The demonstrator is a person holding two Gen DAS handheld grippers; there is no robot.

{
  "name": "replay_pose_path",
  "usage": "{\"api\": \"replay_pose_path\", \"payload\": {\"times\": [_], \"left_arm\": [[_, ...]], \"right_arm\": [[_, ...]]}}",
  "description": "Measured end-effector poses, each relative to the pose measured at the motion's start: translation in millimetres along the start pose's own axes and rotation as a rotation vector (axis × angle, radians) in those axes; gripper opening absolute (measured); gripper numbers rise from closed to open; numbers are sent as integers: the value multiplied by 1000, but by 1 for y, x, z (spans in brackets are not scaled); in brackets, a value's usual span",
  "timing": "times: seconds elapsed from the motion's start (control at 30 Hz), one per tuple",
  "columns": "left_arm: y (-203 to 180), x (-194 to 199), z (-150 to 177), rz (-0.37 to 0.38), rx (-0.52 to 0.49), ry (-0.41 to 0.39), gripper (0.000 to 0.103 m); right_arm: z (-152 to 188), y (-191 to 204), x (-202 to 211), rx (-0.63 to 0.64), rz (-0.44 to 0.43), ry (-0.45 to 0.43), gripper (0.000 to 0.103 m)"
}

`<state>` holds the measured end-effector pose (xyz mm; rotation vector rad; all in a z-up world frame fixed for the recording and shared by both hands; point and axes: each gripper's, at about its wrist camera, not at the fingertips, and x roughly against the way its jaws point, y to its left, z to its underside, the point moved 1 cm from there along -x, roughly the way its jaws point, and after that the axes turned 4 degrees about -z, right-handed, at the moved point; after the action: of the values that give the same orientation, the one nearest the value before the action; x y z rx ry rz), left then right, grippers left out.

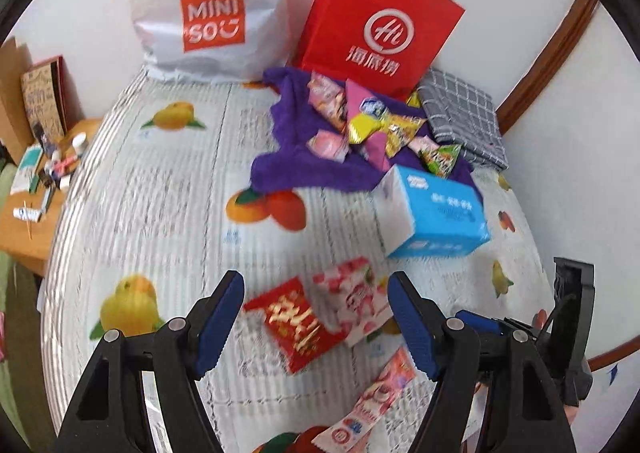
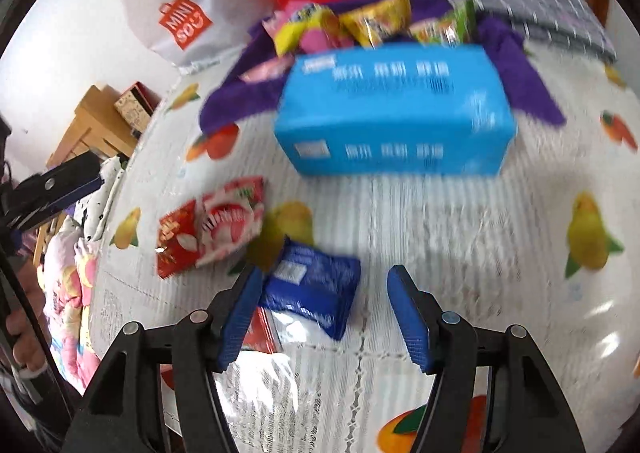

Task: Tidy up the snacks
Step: 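Withdraw both tools to the pile and grasp the blue biscuit packet with the right tool, then lift the blue packet with the right tool while the left tool grasps the red packet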

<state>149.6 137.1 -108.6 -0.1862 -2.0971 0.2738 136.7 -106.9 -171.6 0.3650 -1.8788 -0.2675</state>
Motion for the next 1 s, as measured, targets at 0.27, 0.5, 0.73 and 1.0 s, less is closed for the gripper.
{"api": "replay_pose_path", "payload": {"times": [0.27,0.5,0.73,1.0], "left_arm": [[20,-7,12,6,36,23,72],[26,-11,16,1,46,36,72],[26,-18,24,-8,38,58,72],[15,-35,29,-23,35,90,72]], "right_arm": [[5,11,-19,-3,-10,15,74],[7,36,-32,106,142,-5,75],[10,40,-33,150,244,-70,59],[13,17,-18,160,194,-89,45]]}}
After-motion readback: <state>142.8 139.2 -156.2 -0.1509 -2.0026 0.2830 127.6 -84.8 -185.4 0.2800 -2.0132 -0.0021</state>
